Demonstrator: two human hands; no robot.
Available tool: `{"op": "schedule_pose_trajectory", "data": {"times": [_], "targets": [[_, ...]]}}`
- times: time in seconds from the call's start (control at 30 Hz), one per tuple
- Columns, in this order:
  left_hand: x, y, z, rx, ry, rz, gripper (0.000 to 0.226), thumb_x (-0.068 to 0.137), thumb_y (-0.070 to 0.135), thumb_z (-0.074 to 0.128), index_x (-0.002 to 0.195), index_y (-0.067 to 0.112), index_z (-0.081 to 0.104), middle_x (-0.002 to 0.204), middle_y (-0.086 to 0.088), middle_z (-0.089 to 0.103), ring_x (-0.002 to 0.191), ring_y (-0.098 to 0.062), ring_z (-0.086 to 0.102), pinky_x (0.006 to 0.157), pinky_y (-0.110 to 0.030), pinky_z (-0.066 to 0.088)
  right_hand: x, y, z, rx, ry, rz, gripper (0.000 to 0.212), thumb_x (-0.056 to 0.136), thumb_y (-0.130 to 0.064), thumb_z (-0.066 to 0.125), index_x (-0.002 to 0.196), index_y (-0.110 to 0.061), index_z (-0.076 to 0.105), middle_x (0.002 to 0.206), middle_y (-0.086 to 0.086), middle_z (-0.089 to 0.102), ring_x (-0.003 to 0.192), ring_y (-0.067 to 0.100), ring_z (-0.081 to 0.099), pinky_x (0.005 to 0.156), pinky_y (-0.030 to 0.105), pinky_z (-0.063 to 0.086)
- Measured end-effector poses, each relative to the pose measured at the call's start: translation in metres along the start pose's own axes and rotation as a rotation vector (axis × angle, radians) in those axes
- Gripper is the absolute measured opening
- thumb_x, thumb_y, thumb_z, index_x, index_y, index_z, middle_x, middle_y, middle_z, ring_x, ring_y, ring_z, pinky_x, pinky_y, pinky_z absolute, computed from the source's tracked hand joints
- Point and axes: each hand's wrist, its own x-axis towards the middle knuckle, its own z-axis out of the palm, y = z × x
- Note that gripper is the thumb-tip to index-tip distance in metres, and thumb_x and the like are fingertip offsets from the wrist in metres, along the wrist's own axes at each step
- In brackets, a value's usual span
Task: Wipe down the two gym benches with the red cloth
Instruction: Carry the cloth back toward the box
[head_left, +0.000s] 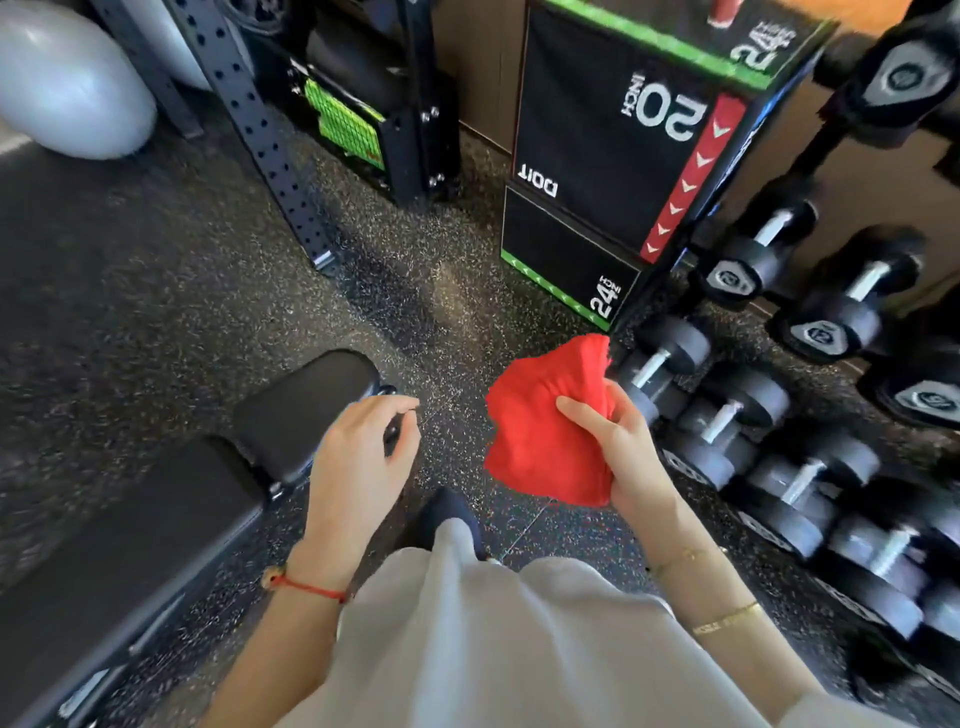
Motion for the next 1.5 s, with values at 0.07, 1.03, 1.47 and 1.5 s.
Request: {"op": "schedule_pose_trajectory", "data": {"times": [0.07,1.03,1.47,1.5], "targets": [[0.034,-0.006,0.010,0.018,-0.015,-0.020,0.015,0.092,0.014,0.064,0.105,0.018,0.072,0.098,0.004,0.072,0.091,-0.020,0.066,0.077,-0.034,0.053,0.033,-0.010,0.009,-0.007,0.000,0.005,0.035,0.080,-0.017,0.076,0.111,-0.016,0.062,0.102,0.008,0.072,0.094,0.024,0.068,0.083,0.041,0.057],[0.597,-0.104,0.117,-0.018,-0.215,0.132,0.018,0.095,0.019,0.061,0.110,0.017,0.072,0.099,0.005,0.073,0.091,-0.014,0.066,0.075,-0.026,0.054,0.503,-0.207,0.169,0.118,0.218,-0.019,0.031,0.080,-0.015,0.075,0.109,-0.013,0.063,0.093,0.001,0.072,0.083,0.014,0.069,0.069,0.027,0.055],[0.846,-0.067,0.210,-0.068,-0.239,0.308,0.015,0.093,0.016,0.065,0.106,0.018,0.073,0.102,0.006,0.073,0.095,-0.015,0.067,0.078,-0.031,0.057,0.705,-0.308,0.171,0.202,0.299,-0.067,0.032,0.077,-0.018,0.078,0.107,-0.016,0.065,0.098,0.007,0.072,0.089,0.021,0.069,0.079,0.037,0.057],[0.863,-0.063,0.217,-0.072,-0.253,0.321,0.015,0.093,0.016,0.065,0.106,0.018,0.073,0.103,0.005,0.073,0.096,-0.016,0.067,0.079,-0.032,0.057,0.717,-0.317,0.169,0.203,0.314,-0.080,0.032,0.077,-0.018,0.078,0.106,-0.016,0.065,0.098,0.007,0.072,0.091,0.023,0.069,0.083,0.041,0.056]]}}
